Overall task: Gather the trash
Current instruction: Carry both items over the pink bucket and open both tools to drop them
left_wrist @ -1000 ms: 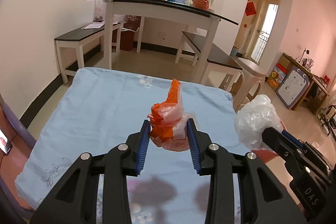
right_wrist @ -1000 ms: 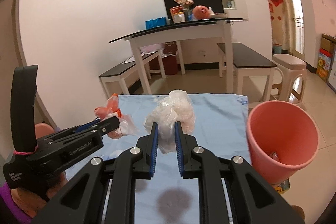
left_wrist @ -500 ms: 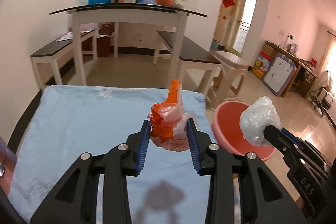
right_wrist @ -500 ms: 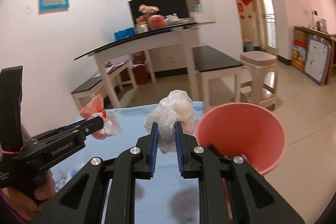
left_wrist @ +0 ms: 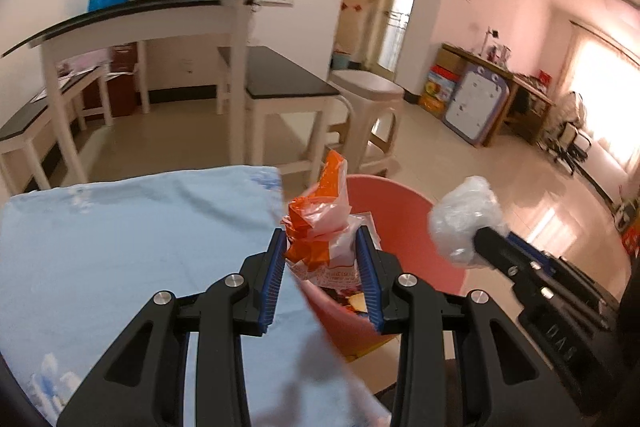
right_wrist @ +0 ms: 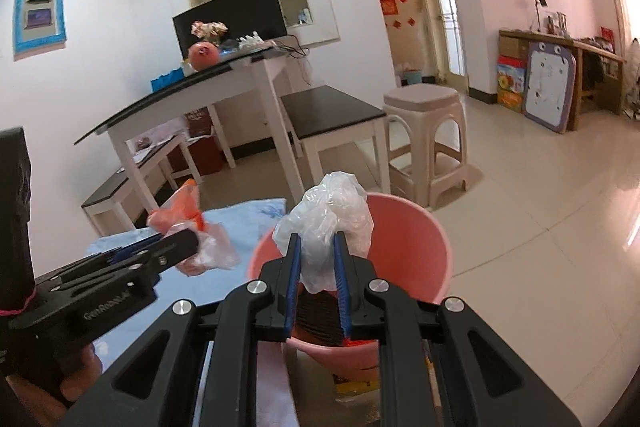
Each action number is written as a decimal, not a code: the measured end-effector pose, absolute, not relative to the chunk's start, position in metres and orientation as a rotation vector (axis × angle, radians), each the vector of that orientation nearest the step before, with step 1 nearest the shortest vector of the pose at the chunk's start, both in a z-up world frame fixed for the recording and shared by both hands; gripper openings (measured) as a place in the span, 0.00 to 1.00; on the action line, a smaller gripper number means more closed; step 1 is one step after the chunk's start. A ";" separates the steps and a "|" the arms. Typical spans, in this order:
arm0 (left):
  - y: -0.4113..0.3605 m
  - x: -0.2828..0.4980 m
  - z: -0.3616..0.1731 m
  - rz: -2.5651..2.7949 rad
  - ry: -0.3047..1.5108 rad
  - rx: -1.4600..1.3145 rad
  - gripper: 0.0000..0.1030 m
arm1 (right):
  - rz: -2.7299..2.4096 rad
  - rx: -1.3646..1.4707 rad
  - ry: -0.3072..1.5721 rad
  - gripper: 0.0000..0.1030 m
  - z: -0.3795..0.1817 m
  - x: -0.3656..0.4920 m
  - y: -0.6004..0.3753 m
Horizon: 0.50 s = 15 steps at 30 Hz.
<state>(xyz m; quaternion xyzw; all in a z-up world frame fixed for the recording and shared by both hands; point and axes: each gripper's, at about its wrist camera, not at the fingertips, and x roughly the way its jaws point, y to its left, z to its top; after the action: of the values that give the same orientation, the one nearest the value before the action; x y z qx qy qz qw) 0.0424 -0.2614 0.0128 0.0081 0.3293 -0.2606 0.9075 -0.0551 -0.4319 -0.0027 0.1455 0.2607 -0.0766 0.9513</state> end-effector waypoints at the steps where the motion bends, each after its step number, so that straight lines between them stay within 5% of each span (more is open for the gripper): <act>1: -0.269 0.044 0.009 -0.547 0.689 0.026 0.35 | -0.159 0.301 0.538 0.15 -0.007 -0.055 -0.437; 15: -0.323 0.060 -0.033 -0.608 0.754 0.100 0.36 | -0.210 0.336 0.628 0.15 -0.056 -0.032 -0.472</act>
<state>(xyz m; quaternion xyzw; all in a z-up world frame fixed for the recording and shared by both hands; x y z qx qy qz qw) 0.0603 -0.3232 -0.0328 0.0482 0.3625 -0.2920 0.8838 -0.0319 -0.4720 -0.0558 0.1643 0.3070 -0.1025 0.9318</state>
